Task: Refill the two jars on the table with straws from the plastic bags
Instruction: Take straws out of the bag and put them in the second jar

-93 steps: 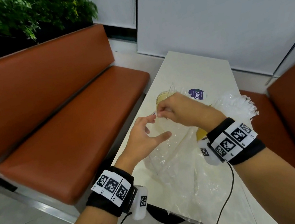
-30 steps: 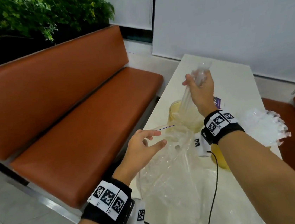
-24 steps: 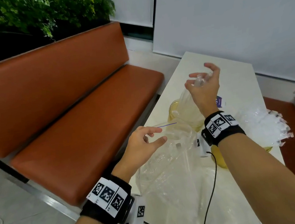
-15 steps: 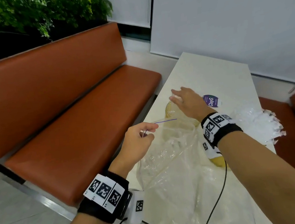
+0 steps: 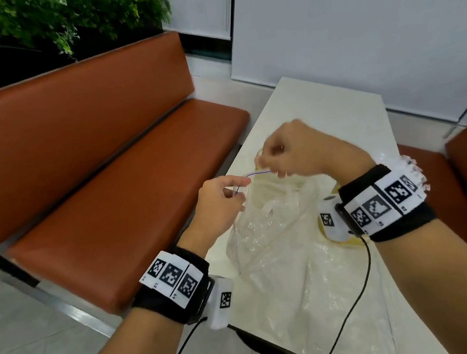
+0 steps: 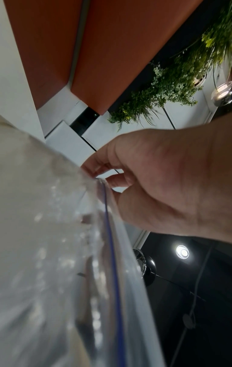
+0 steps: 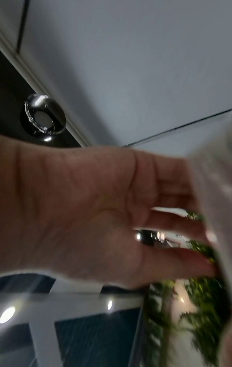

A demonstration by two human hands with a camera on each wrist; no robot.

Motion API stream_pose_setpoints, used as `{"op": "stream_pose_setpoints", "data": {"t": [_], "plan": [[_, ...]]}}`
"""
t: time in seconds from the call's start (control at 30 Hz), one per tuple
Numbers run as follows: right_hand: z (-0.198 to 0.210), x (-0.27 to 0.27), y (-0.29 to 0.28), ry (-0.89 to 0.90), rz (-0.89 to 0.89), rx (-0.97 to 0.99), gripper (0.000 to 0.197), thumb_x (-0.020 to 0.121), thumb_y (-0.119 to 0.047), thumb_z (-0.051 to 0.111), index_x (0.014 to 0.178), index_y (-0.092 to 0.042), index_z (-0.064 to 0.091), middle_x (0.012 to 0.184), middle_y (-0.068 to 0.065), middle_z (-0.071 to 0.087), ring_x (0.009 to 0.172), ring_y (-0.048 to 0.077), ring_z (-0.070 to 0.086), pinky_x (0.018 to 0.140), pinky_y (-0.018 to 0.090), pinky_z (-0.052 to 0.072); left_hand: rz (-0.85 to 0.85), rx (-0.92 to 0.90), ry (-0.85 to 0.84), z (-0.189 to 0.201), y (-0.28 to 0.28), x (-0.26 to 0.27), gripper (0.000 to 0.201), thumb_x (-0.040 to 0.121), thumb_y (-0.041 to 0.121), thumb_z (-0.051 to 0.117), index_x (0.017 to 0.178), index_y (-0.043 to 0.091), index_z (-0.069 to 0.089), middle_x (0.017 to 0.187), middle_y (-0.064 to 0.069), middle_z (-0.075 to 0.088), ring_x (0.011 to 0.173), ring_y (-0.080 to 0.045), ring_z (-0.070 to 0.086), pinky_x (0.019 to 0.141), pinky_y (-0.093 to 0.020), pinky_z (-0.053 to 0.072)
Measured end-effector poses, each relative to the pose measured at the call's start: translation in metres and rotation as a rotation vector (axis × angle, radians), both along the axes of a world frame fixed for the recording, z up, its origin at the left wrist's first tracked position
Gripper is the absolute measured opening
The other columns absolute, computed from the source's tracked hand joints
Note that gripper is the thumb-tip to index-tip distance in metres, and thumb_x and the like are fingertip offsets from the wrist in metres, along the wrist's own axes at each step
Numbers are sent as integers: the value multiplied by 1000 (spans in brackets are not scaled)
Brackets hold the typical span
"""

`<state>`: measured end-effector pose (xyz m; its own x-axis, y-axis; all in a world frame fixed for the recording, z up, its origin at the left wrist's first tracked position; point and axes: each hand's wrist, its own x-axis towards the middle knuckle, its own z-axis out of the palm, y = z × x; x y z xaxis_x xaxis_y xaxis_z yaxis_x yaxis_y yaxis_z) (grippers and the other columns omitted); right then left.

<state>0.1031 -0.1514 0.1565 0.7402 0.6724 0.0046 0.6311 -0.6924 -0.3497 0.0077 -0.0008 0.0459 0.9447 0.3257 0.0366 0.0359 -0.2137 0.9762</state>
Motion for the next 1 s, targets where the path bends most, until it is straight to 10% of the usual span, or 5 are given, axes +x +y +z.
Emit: {"op": "stream_pose_setpoints", "data": {"t": [0.13, 0.23, 0.4, 0.63, 1.0], "plan": [[-27, -28, 1, -74, -8, -560, 43, 96, -58, 51, 122, -28, 68, 118, -1, 63, 103, 21, 61, 93, 37, 51, -18, 86, -31, 4, -5, -2, 38, 91, -8, 53, 115, 14, 74, 83, 11, 62, 77, -17, 66, 62, -9, 48], [-46, -42, 5, -231, 7, -695, 58, 95, -70, 37, 113, -26, 71, 117, 1, 61, 98, 25, 64, 82, 38, 53, 7, 157, -64, 4, -9, -5, 40, 91, -8, 54, 120, 14, 72, 94, 5, 65, 94, -20, 68, 82, -21, 54], [-61, -52, -6, -181, 55, -575, 93, 80, -89, 11, 93, -25, 76, 94, -2, 71, 88, 20, 66, 81, 39, 53, 53, 109, -55, -1, -8, -6, 41, 92, -4, 56, 127, 13, 68, 125, 3, 62, 99, -16, 67, 91, -27, 56], [-69, -51, -6, -199, 101, -497, 42, 104, -49, 37, 80, -20, 56, 94, 7, 65, 84, 28, 61, 72, 37, 49, 16, -24, -27, 2, -6, -11, 42, 91, -1, 56, 129, 13, 67, 128, 5, 62, 93, -15, 69, 90, -34, 58], [-26, -38, 9, -278, 114, -242, 37, 105, -32, 43, 89, -7, 65, 83, 9, 61, 84, 32, 64, 68, 35, 41, -219, -7, 44, 2, -12, -23, 57, 78, 32, 84, 130, 27, 59, 126, 12, 46, 105, -3, 50, 80, -15, 38]]}}
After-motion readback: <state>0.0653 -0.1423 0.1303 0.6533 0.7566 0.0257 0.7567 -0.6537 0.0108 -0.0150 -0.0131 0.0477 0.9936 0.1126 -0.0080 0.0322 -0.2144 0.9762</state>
